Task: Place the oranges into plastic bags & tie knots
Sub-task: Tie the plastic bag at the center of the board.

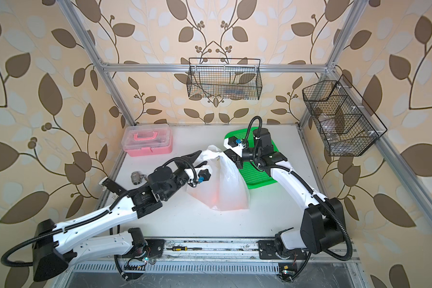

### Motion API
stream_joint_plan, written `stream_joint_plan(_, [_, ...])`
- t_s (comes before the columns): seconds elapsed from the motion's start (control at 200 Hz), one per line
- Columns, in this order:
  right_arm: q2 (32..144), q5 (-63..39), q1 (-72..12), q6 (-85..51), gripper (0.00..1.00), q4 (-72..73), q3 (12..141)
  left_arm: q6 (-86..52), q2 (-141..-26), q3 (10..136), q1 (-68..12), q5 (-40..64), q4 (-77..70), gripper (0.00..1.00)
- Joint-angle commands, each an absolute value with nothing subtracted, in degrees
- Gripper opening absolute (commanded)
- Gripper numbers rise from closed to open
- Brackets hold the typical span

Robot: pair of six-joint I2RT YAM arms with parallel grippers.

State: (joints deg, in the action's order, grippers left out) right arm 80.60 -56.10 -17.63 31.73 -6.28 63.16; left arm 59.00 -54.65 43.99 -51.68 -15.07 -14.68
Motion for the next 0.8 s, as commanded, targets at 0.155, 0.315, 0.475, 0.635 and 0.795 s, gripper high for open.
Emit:
stream_joint_plan(0.155, [78.6, -55.9, -17.9, 32.3, 0.00, -6.9, 62.3, 39.3, -41.7, 38.7, -51.4, -10.7, -4.8, 0.45])
stream_joint_plan(0.315, [78.5, -55.8, -17.9, 32.1, 0.00, -6.9, 62.4, 33.5, -44.7, 35.9, -51.4, -8.0, -8.7, 0.38])
stream_joint_plan(0.475, [78.0, -55.7, -17.9, 32.2, 0.00, -7.1, 62.2, 33.2, -49.3, 35.3, -51.4, -9.1, -14.4, 0.41])
stream_joint_plan(0.635, [77.8, -55.6, -17.8, 32.2, 0.00, -7.1, 62.3, 34.7, -52.6, 36.1, -51.4, -10.6, -18.3, 0.41])
stream_joint_plan(0.795, [77.8, -55.8, -17.8, 32.2, 0.00, -7.2, 62.3, 35.4, -53.2, 35.9, -51.3, -12.3, -22.0, 0.40])
